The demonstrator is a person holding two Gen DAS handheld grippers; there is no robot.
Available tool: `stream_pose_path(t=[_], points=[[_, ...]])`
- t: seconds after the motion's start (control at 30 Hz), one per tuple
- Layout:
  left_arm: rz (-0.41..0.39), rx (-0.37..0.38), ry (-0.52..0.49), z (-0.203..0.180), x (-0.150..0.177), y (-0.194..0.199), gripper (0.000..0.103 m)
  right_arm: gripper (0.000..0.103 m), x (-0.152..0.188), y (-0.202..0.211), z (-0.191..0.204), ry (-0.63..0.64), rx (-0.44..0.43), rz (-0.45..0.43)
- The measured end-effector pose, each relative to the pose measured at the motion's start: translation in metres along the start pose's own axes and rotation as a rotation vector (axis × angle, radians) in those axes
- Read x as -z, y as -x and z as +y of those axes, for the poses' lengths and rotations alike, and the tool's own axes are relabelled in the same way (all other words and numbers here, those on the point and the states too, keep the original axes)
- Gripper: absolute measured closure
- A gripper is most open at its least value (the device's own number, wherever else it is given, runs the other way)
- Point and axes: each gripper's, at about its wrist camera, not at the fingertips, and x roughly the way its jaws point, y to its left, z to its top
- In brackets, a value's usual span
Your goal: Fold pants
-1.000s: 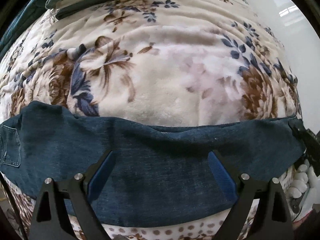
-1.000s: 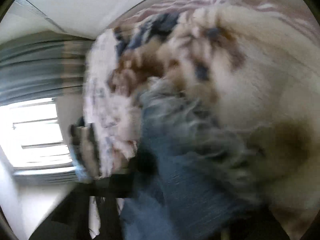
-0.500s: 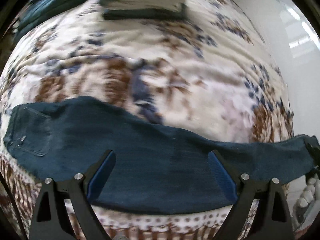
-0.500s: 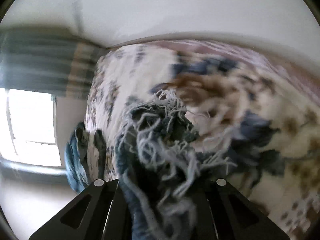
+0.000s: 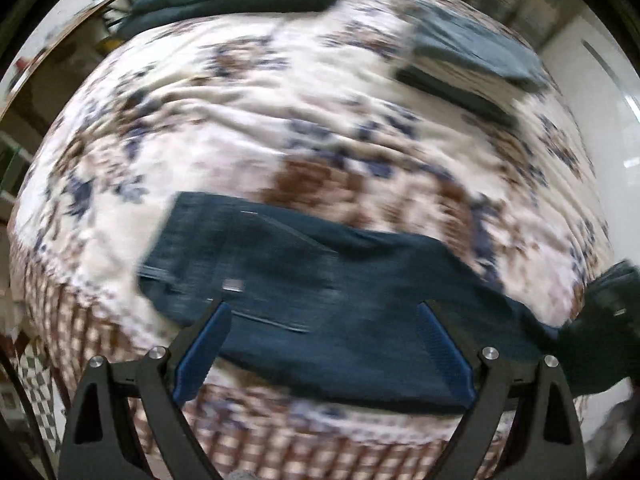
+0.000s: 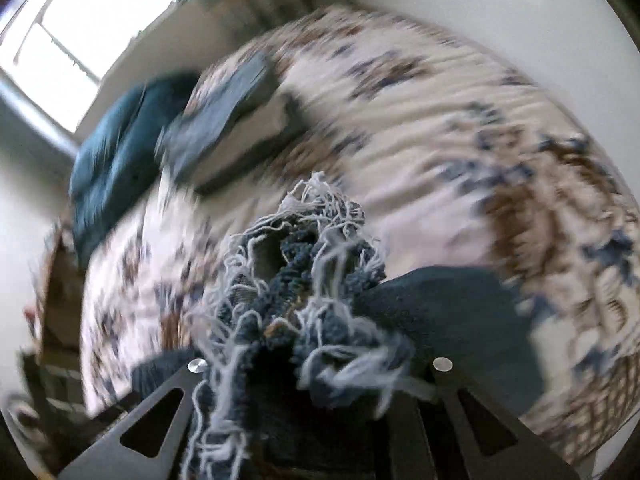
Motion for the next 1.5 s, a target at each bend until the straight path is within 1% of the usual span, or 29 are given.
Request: stream_pose_path(t=[0.07, 0.1, 0.17, 0.23, 0.27, 0.33, 0.4, 0.47, 0.53, 0.6, 0.63, 0.67, 0.7, 0.73, 0.77, 0.83, 0.9, 1.0, 1.03, 1.07, 1.1, 1.17, 1.2, 1.27, 1.3, 1.33, 1.4, 1.43, 1.5], points=[[-0.017, -0.027, 0.037, 0.034, -0.006, 0.003, 0.009, 0.095, 0.028, -0.038, 0.047, 0.064, 0.028, 0.038], [-0.022, -0.041, 0.058, 0.052, -0.008, 0.002, 0.009, 0.095, 0.041, -0.054, 0.062, 0.089, 0.037, 0.055], [-0.022, -0.055, 0.087, 0.077, -0.011, -0.001, 0.009, 0.095, 0.073, -0.096, 0.103, 0.151, 0.062, 0.106], [-0.015, -0.072, 0.111, 0.099, -0.011, -0.007, 0.009, 0.095, 0.097, -0.125, 0.128, 0.202, 0.087, 0.140], [-0.010, -0.080, 0.123, 0.109, -0.011, -0.010, 0.009, 0.095, 0.105, -0.138, 0.134, 0.219, 0.103, 0.148], [-0.003, -0.086, 0.146, 0.124, -0.010, -0.015, 0.009, 0.095, 0.120, -0.152, 0.147, 0.269, 0.156, 0.133], [0.007, -0.089, 0.157, 0.133, -0.008, -0.021, 0.009, 0.095, 0.126, -0.163, 0.151, 0.303, 0.188, 0.129], [0.019, -0.084, 0.161, 0.137, -0.007, -0.025, 0.009, 0.093, 0.131, -0.171, 0.156, 0.373, 0.222, 0.162], [0.030, -0.071, 0.158, 0.138, -0.006, -0.029, 0.009, 0.090, 0.129, -0.167, 0.162, 0.429, 0.238, 0.180], [0.034, -0.064, 0.149, 0.135, -0.006, -0.031, 0.009, 0.079, 0.127, -0.159, 0.164, 0.449, 0.213, 0.224], [0.035, -0.059, 0.144, 0.133, -0.007, -0.031, 0.009, 0.059, 0.124, -0.153, 0.165, 0.441, 0.156, 0.266], [0.036, -0.053, 0.142, 0.132, -0.007, -0.031, 0.009, 0.033, 0.122, -0.146, 0.165, 0.417, 0.092, 0.297], [0.036, -0.047, 0.143, 0.132, -0.008, -0.031, 0.009, 0.026, 0.118, -0.136, 0.163, 0.385, 0.007, 0.327], [0.036, -0.043, 0.141, 0.131, -0.009, -0.030, 0.009, 0.025, 0.116, -0.122, 0.162, 0.368, -0.044, 0.344], [0.036, -0.046, 0.138, 0.130, -0.010, -0.030, 0.009, 0.025, 0.113, -0.111, 0.159, 0.355, -0.041, 0.335], [0.031, -0.056, 0.126, 0.127, -0.013, -0.030, 0.009, 0.024, 0.103, -0.086, 0.142, 0.289, -0.009, 0.309], [0.025, -0.071, 0.108, 0.123, -0.014, -0.032, 0.009, 0.024, 0.099, -0.082, 0.122, 0.242, 0.072, 0.328], [0.033, -0.087, 0.100, 0.115, -0.014, -0.041, 0.009, 0.024, 0.097, -0.107, 0.103, 0.250, 0.160, 0.388], [0.040, -0.089, 0.104, 0.114, -0.013, -0.044, 0.009, 0.024, 0.101, -0.123, 0.096, 0.242, 0.175, 0.434], [0.046, -0.086, 0.107, 0.112, -0.012, -0.047, 0.009, 0.023, 0.105, -0.133, 0.092, 0.229, 0.166, 0.463], [0.058, -0.086, 0.112, 0.110, -0.011, -0.051, 0.009, 0.023, 0.110, -0.145, 0.093, 0.246, 0.167, 0.490], [0.076, -0.078, 0.138, 0.111, -0.007, -0.055, 0.009, 0.021, 0.115, -0.156, 0.099, 0.300, 0.187, 0.514], [0.083, -0.059, 0.163, 0.113, -0.005, -0.057, 0.009, 0.021, 0.115, -0.157, 0.099, 0.302, 0.188, 0.517], [0.112, 0.034, 0.301, 0.128, 0.003, -0.064, 0.009, 0.021, 0.109, -0.150, 0.093, 0.250, 0.154, 0.512], [0.131, 0.137, 0.434, 0.144, 0.012, -0.071, 0.009, 0.021, 0.106, -0.146, 0.089, 0.224, 0.130, 0.508], [0.151, 0.209, 0.549, 0.155, 0.021, -0.080, 0.009, 0.021, 0.102, -0.141, 0.084, 0.196, 0.099, 0.505], [0.204, 0.323, 0.744, 0.172, 0.041, -0.100, 0.009, 0.021, 0.100, -0.137, 0.077, 0.172, 0.076, 0.516], [0.221, 0.385, 0.852, 0.179, 0.054, -0.113, 0.009, 0.021, 0.100, -0.134, 0.072, 0.173, 0.092, 0.523], [0.210, 0.445, 0.946, 0.185, 0.065, -0.126, 0.009, 0.022, 0.101, -0.135, 0.065, 0.190, 0.112, 0.543]])
